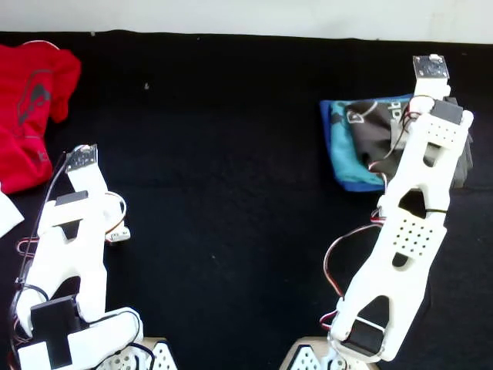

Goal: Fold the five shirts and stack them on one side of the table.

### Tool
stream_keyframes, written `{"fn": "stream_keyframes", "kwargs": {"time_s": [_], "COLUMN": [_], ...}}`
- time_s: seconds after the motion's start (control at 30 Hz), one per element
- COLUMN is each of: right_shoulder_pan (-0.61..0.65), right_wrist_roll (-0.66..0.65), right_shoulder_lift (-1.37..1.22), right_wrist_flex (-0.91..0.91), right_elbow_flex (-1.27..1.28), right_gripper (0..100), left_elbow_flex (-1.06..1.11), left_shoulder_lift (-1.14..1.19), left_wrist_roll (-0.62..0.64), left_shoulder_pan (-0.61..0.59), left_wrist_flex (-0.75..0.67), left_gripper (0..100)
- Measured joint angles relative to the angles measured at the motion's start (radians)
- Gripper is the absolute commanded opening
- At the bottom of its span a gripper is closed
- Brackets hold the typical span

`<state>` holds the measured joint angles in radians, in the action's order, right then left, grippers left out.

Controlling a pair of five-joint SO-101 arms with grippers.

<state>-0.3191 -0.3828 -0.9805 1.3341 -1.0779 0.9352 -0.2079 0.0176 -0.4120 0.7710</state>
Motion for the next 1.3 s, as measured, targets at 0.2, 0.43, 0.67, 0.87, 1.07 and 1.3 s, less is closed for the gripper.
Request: {"fn": "stream_keyframes", "kwargs": {"time_s": [0.2,0.43,0.67,0.87,1.07,1.3], "right_shoulder_pan": [0.012,0.081,0.133,0.230,0.384,0.454], "right_wrist_roll": [0.000,0.000,0.132,0.226,0.249,0.249], "right_shoulder_lift": [0.078,0.175,0.252,0.535,0.948,1.304], "right_wrist_flex": [0.164,0.374,0.420,0.422,0.397,0.075], "right_elbow_flex": [-0.239,-0.480,-0.517,-0.187,0.468,1.292], "right_gripper": [5.1,5.1,5.1,5.1,0.3,8.3], "left_elbow_flex": [0.000,0.000,0.000,0.000,0.000,0.000], "left_shoulder_lift": [0.000,0.000,0.000,0.000,0.000,0.000], "left_wrist_roll": [0.000,0.000,0.000,0.000,0.000,0.000], "left_shoulder_pan": [0.000,0.000,0.000,0.000,0.000,0.000], "left_wrist_flex": [0.000,0.000,0.000,0.000,0.000,0.000], "left_gripper": [1,1,1,1,1,1]}}
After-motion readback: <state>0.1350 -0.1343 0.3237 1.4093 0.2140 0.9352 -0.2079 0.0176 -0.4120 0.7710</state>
